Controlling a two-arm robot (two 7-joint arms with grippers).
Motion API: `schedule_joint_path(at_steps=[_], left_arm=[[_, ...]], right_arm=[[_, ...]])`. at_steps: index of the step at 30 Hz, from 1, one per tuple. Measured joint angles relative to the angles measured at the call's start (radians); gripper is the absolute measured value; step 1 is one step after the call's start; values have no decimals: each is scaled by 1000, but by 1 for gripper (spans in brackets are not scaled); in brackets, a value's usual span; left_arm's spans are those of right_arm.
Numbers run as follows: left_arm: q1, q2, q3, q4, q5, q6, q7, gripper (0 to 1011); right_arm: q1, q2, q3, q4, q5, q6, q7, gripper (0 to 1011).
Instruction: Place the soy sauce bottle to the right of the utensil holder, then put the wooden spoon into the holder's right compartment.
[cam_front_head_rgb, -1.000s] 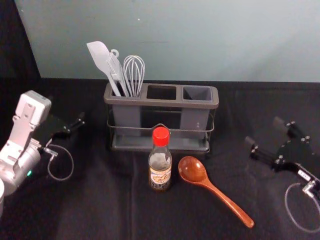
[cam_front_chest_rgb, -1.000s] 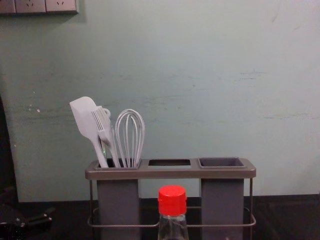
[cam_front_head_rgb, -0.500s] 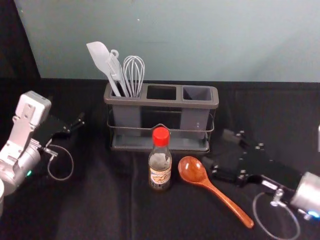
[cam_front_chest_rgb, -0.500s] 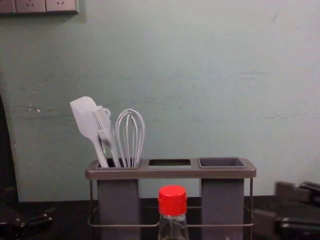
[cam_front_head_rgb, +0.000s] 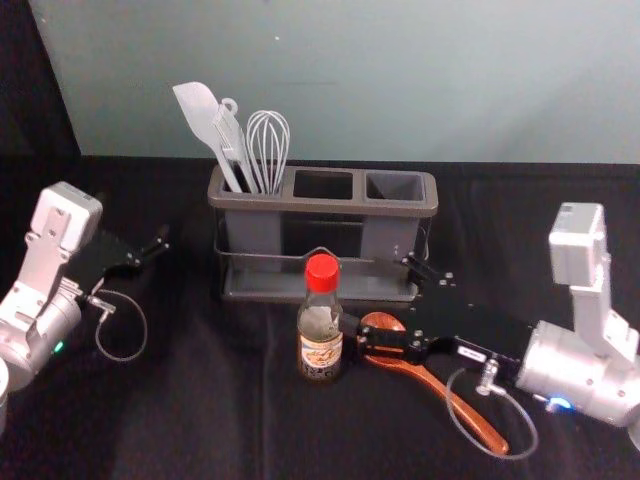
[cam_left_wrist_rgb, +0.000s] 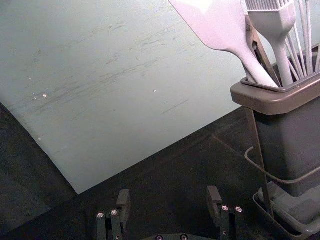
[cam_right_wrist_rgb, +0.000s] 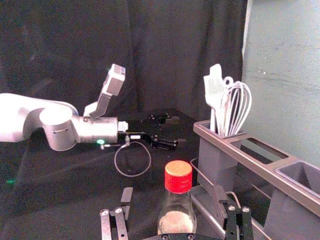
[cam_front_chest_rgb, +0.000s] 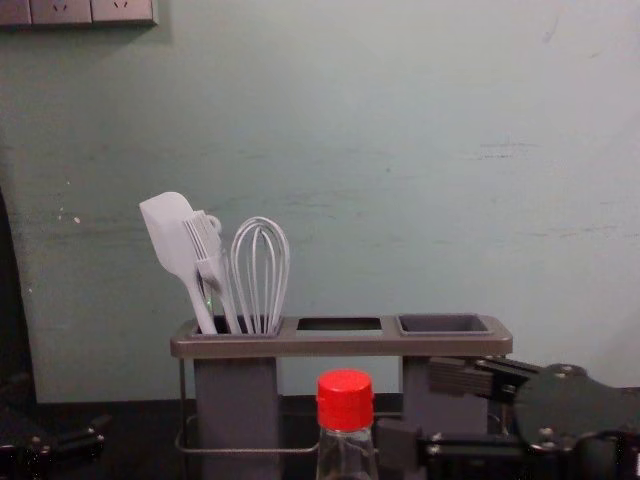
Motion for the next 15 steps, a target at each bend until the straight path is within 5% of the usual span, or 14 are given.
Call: schedule_joint_path(at_steps=[15], left_arm=[[0,0,0,0,0,0,0,1005]], right_arm=[[97,-89,-65,92,-32,38,1,1003]])
